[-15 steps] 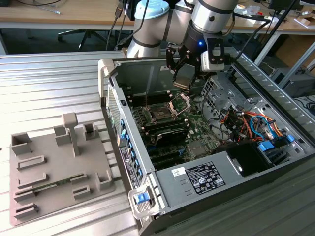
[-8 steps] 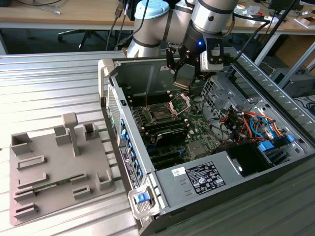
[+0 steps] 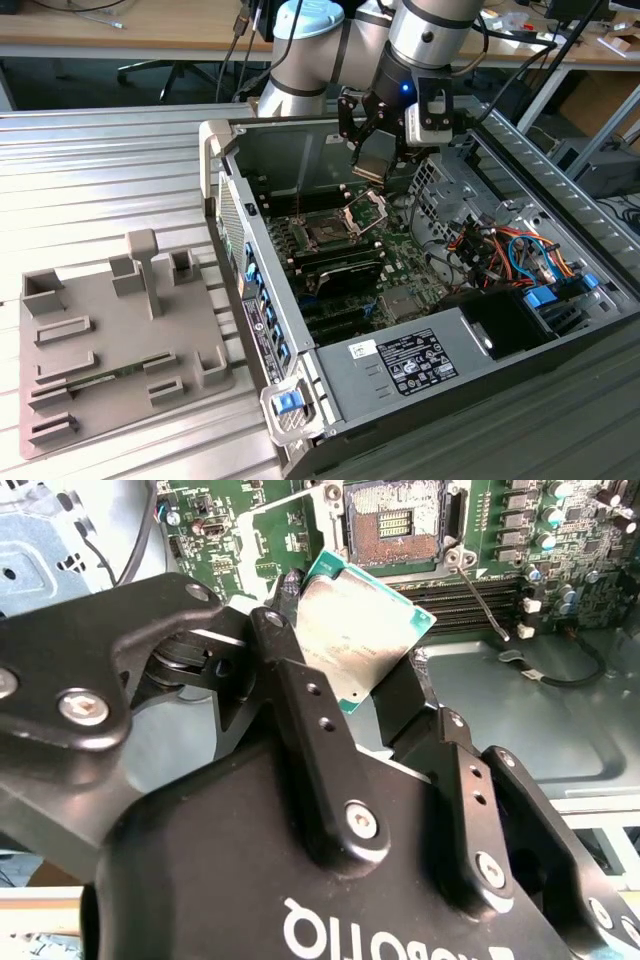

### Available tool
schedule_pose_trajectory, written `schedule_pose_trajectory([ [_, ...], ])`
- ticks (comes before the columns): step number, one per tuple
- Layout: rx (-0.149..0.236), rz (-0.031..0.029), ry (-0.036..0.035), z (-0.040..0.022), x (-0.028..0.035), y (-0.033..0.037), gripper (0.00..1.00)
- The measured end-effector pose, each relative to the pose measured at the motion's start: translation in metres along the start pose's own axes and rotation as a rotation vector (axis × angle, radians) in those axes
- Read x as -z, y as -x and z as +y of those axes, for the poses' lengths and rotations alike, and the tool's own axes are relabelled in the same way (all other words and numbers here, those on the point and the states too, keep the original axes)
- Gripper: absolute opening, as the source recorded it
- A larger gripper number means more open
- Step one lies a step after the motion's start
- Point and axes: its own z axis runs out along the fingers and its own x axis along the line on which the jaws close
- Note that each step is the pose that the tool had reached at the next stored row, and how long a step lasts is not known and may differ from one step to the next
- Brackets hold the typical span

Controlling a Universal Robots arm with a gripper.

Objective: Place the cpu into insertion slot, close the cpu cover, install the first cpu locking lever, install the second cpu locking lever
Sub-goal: 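Place the cpu into insertion slot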

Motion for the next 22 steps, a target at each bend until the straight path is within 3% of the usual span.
schedule_pose_trajectory([
  [22, -0.042, -0.0042, 0.0002, 0.0001, -0.0009, 0.0003, 0.55],
])
